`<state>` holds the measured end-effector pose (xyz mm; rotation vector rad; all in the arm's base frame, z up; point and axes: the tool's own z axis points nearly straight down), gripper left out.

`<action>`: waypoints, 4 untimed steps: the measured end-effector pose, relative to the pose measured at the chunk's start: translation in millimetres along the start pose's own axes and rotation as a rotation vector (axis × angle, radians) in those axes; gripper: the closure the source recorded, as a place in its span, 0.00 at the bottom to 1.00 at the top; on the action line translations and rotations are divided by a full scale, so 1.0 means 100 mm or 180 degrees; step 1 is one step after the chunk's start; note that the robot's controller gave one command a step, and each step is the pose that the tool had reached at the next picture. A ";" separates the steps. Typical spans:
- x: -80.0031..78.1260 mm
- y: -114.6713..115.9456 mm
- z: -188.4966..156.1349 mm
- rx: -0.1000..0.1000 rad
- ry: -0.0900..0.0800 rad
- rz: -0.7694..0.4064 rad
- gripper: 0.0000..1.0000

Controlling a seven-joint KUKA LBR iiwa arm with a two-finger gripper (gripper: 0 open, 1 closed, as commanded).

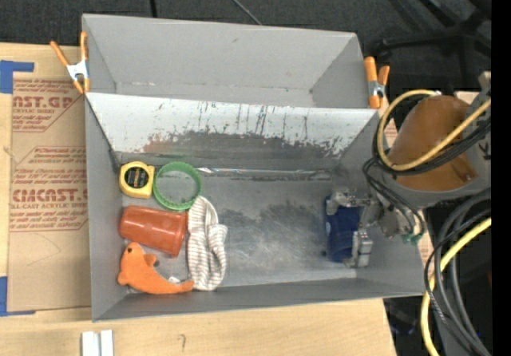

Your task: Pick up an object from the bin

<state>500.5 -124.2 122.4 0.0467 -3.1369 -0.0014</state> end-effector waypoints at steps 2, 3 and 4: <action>0.04 -0.14 0.17 -0.0022 -0.0043 -0.0549 0.00; 0.00 -0.12 0.24 -0.0019 -0.0044 -0.0676 0.00; -0.40 -0.21 0.49 -0.0025 -0.0010 -0.1564 1.00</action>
Offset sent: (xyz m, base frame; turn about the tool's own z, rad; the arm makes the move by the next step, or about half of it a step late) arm 0.0055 -0.0240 -0.0445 -0.2859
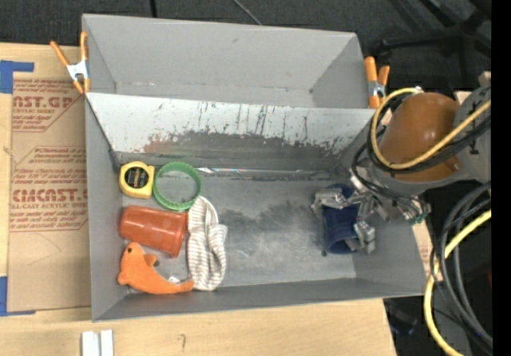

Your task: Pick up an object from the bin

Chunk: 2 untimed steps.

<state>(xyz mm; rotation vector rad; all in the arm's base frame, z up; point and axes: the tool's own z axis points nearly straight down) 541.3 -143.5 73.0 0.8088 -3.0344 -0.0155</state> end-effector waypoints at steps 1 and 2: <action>0.00 0.00 0.00 0.0000 0.0000 0.0000 1.00; 0.00 0.19 -0.03 0.0041 0.0004 -0.0430 1.00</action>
Offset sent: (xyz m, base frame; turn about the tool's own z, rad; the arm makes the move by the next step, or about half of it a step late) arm -0.0229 0.0487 0.0028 -0.3159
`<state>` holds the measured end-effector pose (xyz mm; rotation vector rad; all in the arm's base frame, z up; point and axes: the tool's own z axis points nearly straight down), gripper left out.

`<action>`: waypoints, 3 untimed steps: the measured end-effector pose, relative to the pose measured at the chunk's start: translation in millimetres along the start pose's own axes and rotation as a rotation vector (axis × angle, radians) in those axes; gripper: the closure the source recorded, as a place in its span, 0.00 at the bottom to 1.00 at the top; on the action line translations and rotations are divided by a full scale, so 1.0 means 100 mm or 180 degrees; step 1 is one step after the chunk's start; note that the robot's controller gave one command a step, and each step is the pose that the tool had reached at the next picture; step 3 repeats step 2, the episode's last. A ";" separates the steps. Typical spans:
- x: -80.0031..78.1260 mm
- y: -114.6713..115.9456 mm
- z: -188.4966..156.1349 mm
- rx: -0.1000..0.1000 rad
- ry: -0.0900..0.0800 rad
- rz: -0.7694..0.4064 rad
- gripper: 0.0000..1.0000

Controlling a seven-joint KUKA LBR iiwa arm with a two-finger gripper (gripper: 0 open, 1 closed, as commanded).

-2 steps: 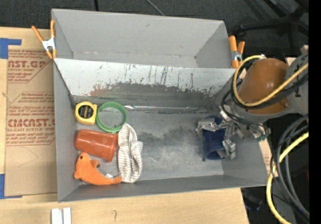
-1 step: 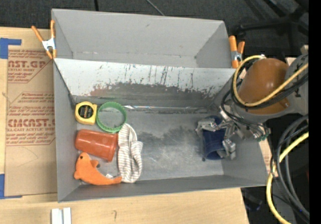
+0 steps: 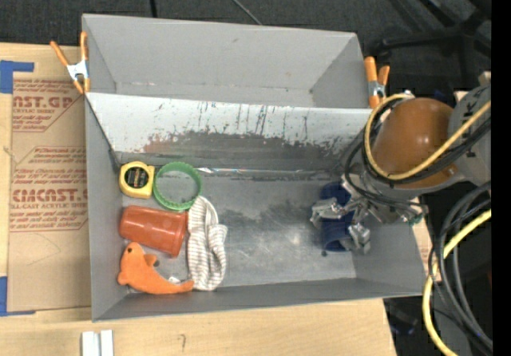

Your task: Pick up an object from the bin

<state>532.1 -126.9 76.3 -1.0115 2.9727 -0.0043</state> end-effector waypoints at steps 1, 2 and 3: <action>0.04 0.22 -0.21 -0.0029 -0.0010 -0.0571 1.00; 0.18 -0.13 -1.69 -0.0009 -0.0008 -0.0308 1.00; 0.18 -0.13 -1.69 -0.0009 -0.0008 -0.0308 1.00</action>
Offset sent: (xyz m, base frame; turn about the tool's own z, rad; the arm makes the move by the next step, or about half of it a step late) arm -0.0069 -0.0222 0.1695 -0.0983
